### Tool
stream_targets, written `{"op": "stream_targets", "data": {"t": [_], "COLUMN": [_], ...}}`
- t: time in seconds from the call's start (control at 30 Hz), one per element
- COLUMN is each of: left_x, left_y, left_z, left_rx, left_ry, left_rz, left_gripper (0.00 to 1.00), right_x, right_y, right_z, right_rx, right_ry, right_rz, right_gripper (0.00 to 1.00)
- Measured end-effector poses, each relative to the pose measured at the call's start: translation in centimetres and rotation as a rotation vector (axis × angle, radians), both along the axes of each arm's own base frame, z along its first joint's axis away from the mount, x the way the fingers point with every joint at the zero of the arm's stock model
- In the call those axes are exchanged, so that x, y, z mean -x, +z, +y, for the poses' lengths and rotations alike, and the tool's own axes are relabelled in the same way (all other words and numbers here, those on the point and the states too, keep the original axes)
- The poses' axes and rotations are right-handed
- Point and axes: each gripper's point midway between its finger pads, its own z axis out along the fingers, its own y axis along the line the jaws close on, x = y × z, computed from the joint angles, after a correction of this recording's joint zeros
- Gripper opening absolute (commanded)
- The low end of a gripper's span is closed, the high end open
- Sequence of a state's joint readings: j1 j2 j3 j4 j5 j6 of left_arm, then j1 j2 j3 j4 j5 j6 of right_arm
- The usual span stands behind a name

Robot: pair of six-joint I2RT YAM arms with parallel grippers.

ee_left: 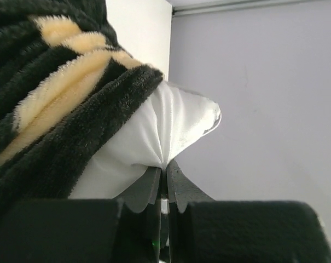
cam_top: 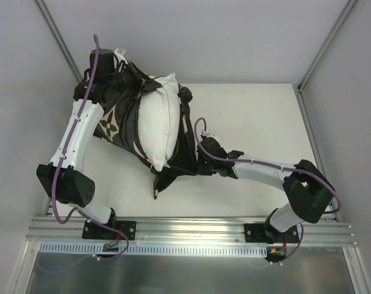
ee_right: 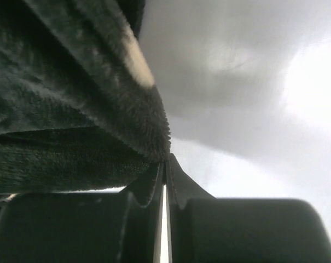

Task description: Remove the pillowcase from the pillow

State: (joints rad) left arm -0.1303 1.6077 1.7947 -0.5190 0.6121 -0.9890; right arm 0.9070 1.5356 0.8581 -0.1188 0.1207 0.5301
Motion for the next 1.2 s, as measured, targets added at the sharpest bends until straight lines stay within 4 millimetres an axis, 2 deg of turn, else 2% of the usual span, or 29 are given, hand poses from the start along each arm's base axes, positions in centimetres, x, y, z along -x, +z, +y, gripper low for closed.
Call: {"op": "stream_targets", "data": {"t": [0.1, 0.13, 0.23, 0.27, 0.37, 0.47, 0.53, 0.7, 0.83, 0.87, 1.2], "left_x": [1.8, 2.2, 3.1, 3.3, 3.2, 2.9, 2.8, 2.6, 2.6, 2.6, 3.2], "left_y": [-1.4, -1.9, -3.7, -4.2, -5.9, -7.3, -8.0, -8.4, -8.3, -8.3, -8.1], "left_z": [-2.5, -3.4, -6.4, -7.3, -9.5, -10.9, -11.6, -12.0, -12.1, -12.1, -12.6], "left_rx": [-0.016, -0.021, -0.041, -0.049, -0.066, -0.074, -0.076, -0.074, -0.072, -0.071, -0.058], "left_ry": [-0.047, -0.062, -0.116, -0.129, -0.16, -0.176, -0.186, -0.19, -0.191, -0.192, -0.226], "left_rz": [0.003, 0.005, 0.022, 0.028, 0.045, 0.064, 0.077, 0.083, 0.077, 0.077, 0.078], "left_gripper": [0.0, 0.0, 0.0, 0.0, 0.0, 0.0, 0.0, 0.0, 0.0, 0.0, 0.0], "right_x": [-0.9, -1.0, -0.6, -0.3, 0.0, -0.1, -0.3, -1.0, -2.0, -2.4, -5.2], "right_y": [-0.1, -0.1, 0.8, 1.5, 4.5, 7.8, 10.0, 14.9, 15.5, 15.4, 13.7], "right_z": [-1.9, -2.5, -4.8, -5.3, -6.3, -6.8, -6.9, -5.4, -3.0, -2.2, 3.6], "right_rx": [0.037, 0.055, 0.117, 0.127, 0.111, 0.052, -0.002, -0.167, -0.224, -0.234, -0.297], "right_ry": [0.016, 0.023, 0.048, 0.061, 0.082, 0.065, 0.052, 0.057, 0.098, 0.108, 0.186], "right_rz": [0.024, 0.025, 0.021, 0.01, -0.057, -0.134, -0.191, -0.323, -0.325, -0.321, -0.291], "right_gripper": [0.33, 0.54, 0.79, 0.82, 0.84, 0.84, 0.88, 0.96, 0.99, 0.97, 0.96]}}
